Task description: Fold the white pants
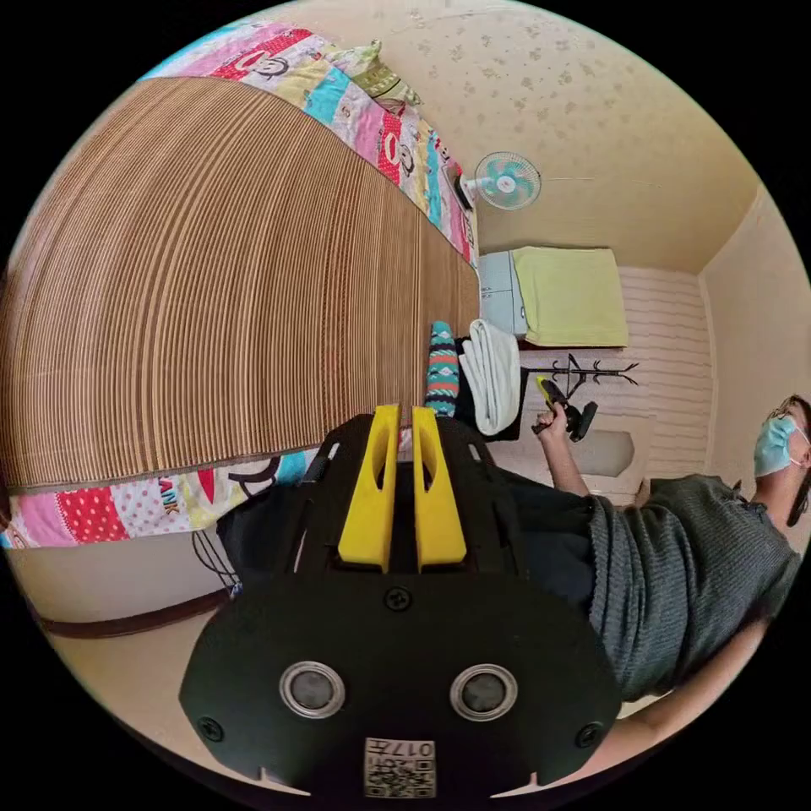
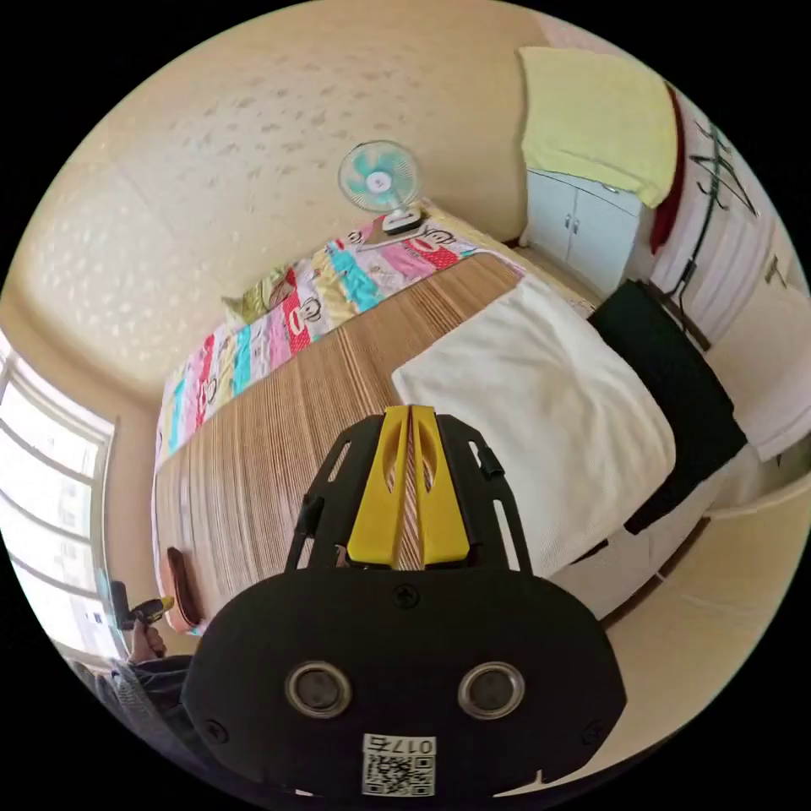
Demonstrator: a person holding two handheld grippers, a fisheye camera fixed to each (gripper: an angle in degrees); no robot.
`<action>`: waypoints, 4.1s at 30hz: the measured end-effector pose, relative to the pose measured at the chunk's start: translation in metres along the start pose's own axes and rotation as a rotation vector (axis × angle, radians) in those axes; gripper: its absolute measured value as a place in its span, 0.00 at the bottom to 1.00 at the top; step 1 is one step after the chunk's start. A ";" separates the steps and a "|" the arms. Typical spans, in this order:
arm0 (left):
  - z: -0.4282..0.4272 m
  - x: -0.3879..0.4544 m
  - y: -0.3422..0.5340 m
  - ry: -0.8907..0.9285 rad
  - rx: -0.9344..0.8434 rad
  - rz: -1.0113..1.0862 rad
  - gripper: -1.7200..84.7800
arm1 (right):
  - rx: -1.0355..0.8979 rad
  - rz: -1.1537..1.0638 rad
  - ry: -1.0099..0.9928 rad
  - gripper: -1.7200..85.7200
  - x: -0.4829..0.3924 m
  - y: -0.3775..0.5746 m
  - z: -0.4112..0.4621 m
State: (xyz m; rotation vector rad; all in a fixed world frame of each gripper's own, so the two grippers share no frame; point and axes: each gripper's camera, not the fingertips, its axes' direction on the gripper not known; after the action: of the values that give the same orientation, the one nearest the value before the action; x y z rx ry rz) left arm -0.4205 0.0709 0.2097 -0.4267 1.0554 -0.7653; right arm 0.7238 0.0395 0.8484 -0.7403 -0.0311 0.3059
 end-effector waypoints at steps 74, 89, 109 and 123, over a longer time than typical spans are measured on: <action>-0.083 0.143 0.076 0.262 0.356 -0.017 0.01 | -1.437 -1.104 -0.577 0.10 -0.401 0.210 0.208; -0.116 0.146 0.093 0.185 0.430 -0.074 0.01 | -1.078 0.304 -0.781 0.10 -0.202 0.192 0.324; -0.010 0.305 -0.010 0.066 0.121 0.452 0.28 | -0.140 -0.565 -1.761 0.02 -0.291 0.210 -0.106; -0.055 0.541 0.057 0.025 0.279 1.057 0.25 | 0.903 -0.941 -1.512 0.02 -0.268 0.326 -0.438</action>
State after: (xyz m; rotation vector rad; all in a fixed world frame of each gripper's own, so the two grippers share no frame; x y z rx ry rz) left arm -0.3003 -0.2882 -0.1840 0.3852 1.0032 0.0426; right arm 0.4413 -0.0979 0.3278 0.5725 -1.5243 -0.1095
